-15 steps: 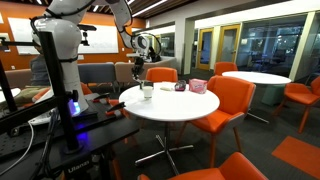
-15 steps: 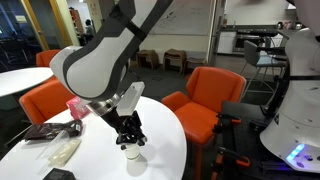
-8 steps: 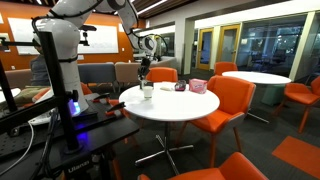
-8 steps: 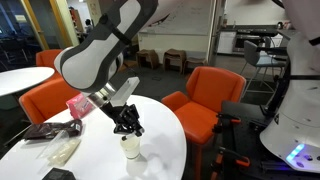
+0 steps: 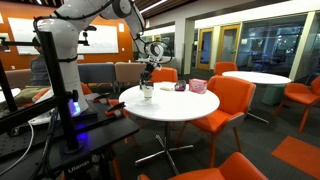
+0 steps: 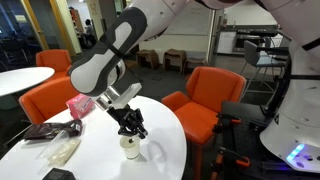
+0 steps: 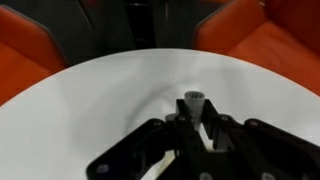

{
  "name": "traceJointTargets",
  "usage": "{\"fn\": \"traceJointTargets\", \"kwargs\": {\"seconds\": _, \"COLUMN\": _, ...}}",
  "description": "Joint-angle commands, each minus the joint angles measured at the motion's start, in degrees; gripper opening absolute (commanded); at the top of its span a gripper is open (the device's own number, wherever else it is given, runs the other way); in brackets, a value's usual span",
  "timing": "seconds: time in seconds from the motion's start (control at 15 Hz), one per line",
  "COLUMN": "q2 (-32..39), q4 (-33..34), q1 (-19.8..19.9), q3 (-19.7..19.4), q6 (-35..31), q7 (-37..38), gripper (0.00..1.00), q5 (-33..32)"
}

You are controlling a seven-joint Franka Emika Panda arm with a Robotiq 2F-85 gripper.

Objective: Pick up the marker from the table and put it in the cup

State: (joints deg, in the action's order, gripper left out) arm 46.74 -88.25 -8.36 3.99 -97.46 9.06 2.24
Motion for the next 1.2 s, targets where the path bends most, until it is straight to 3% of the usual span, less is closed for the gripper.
{"fn": "traceJointTargets", "kwargs": {"seconds": 0.0, "q2": 3.4, "q4": 3.6, "q1": 0.9, "q3": 0.1, "q6": 2.0, "q7": 0.5, "gripper": 0.05, "q5": 3.1}}
{"fn": "traceJointTargets", "kwargs": {"seconds": 0.07, "q2": 4.1, "q4": 4.0, "q1": 1.1, "q3": 0.2, "q6": 1.4, "q7": 0.4, "gripper": 0.05, "q5": 3.8}}
{"fn": "traceJointTargets", "kwargs": {"seconds": 0.13, "q2": 4.4, "q4": 4.0, "q1": 1.1, "q3": 0.1, "q6": 0.3, "q7": 0.6, "gripper": 0.46, "q5": 4.1}}
{"fn": "traceJointTargets", "kwargs": {"seconds": 0.27, "q2": 4.6, "q4": 4.0, "q1": 1.1, "q3": 0.0, "q6": -1.8, "q7": 0.9, "gripper": 0.53, "q5": 4.8}}
{"fn": "traceJointTargets", "kwargs": {"seconds": 0.6, "q2": 2.2, "q4": 2.1, "q1": 1.1, "q3": 0.5, "q6": -7.2, "q7": -0.3, "gripper": 0.90, "q5": 5.4}}
{"fn": "traceJointTargets", "kwargs": {"seconds": 0.73, "q2": 0.7, "q4": 0.8, "q1": 0.6, "q3": 0.9, "q6": -8.7, "q7": -1.3, "gripper": 1.00, "q5": 4.7}}
{"fn": "traceJointTargets", "kwargs": {"seconds": 1.13, "q2": -7.9, "q4": -8.5, "q1": -3.2, "q3": 1.3, "q6": -17.8, "q7": -3.7, "gripper": 1.00, "q5": -0.6}}
